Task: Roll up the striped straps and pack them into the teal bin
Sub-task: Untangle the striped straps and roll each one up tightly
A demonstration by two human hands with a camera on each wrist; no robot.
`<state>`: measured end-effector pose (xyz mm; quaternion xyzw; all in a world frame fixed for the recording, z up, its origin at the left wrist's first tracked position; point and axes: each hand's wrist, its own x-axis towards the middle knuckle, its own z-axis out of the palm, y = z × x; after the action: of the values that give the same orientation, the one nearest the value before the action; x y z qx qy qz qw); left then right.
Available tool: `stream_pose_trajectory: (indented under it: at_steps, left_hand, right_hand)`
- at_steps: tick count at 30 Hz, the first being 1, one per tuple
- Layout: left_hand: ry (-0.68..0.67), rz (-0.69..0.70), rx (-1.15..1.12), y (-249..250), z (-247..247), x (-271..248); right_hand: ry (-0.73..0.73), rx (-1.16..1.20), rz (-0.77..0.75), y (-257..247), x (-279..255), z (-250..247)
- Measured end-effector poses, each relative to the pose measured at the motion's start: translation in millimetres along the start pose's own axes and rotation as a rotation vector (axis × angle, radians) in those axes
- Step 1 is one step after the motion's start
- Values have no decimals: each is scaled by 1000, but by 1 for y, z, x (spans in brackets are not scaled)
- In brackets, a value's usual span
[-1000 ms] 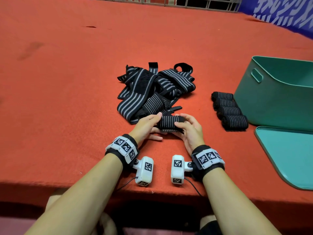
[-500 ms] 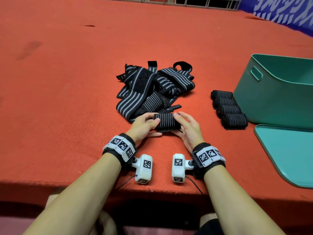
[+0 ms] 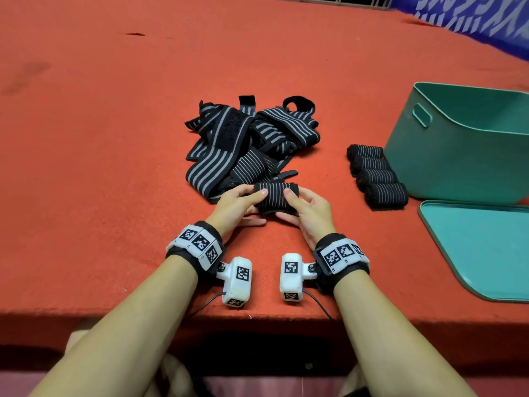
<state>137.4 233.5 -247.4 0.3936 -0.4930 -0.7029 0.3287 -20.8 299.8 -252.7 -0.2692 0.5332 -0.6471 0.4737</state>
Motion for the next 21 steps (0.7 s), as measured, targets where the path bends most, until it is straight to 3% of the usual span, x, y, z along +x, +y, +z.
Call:
stream_pose_trajectory:
  at_steps: [7, 10, 13, 16, 21]
  left_hand:
    - [39, 9, 97, 2, 5, -5]
    - [104, 14, 155, 7, 20, -11]
    - [171, 20, 137, 10, 47, -9]
    - [160, 9, 89, 6, 88, 0]
    - [27, -102, -12, -6, 168, 9]
  right_hand:
    - [94, 69, -15, 0, 4, 4]
    - [145, 159, 32, -5, 0, 3]
    - [173, 96, 69, -19, -2, -9]
    - [263, 28, 47, -39, 5, -44]
    - [474, -166, 48, -69, -1, -128]
